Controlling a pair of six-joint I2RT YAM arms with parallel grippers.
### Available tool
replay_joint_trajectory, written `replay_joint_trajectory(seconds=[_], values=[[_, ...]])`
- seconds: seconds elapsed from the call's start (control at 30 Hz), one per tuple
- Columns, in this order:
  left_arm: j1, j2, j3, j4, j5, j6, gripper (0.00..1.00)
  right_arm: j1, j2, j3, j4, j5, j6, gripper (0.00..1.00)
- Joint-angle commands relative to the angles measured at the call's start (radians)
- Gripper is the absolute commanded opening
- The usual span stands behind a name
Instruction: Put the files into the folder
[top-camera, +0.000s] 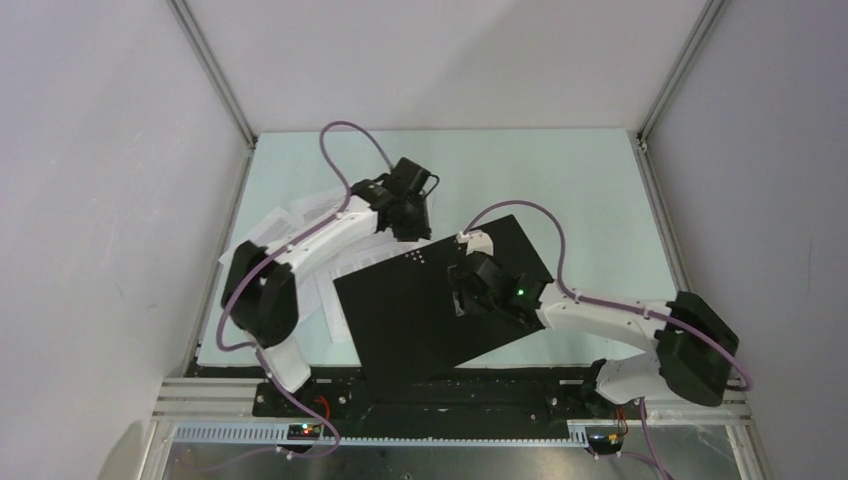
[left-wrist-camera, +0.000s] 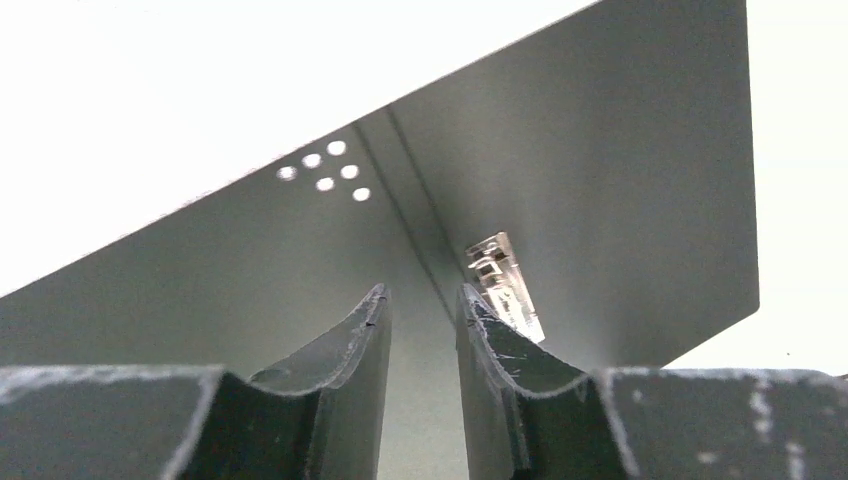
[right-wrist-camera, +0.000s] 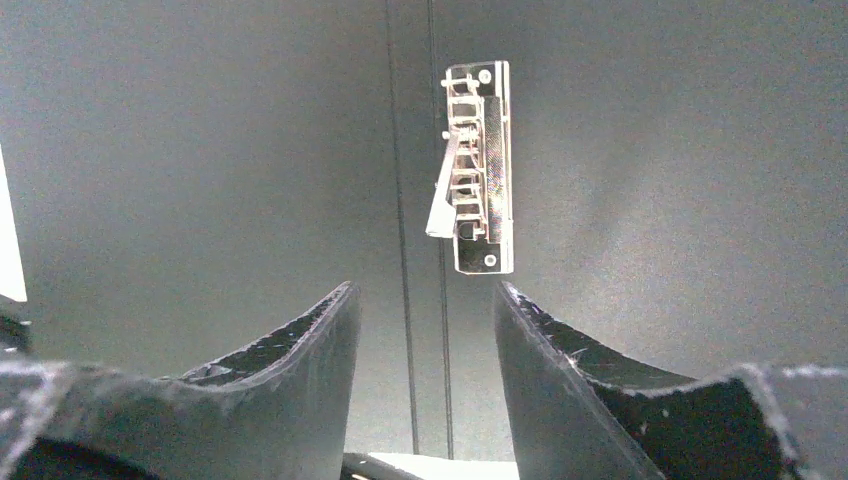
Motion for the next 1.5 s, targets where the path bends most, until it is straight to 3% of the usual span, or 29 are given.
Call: replay_joint_trajectory(seconds=[0.0,0.3,0.6,0.9,1.23,1.47], values=[[0.04,-0.151,-0.09,-0.017,-0.053,0.03,0.36,0.0,0.091,0.06,0.021,0.021,-0.067,0.56],[0.129,-0.311,-0.291,-0.011,-0.069,0.026,0.36,0.003,0.225,0.098,0.046,0.033,-0.112,0.48],[0.173,-0.344,-0.314,-0.011,-0.052,0.048,0.36,-0.026,0.377,0.228,0.023,0.059,-0.18,0.48],[0.196,-0.35,-0.323,-0.012,-0.038,0.062,0.35,-0.052,0.397,0.252,-0.026,0.021,-0.189,0.46],[0.198,-0.335,-0.313,-0.013,-0.037,0.062,0.34,-0.039,0.38,0.269,-0.074,0.01,-0.159,0.24],[0.199,-0.337,-0.309,-0.013,-0.037,0.059,0.33,-0.062,0.323,0.293,-0.2,0.061,-0.082,0.06]])
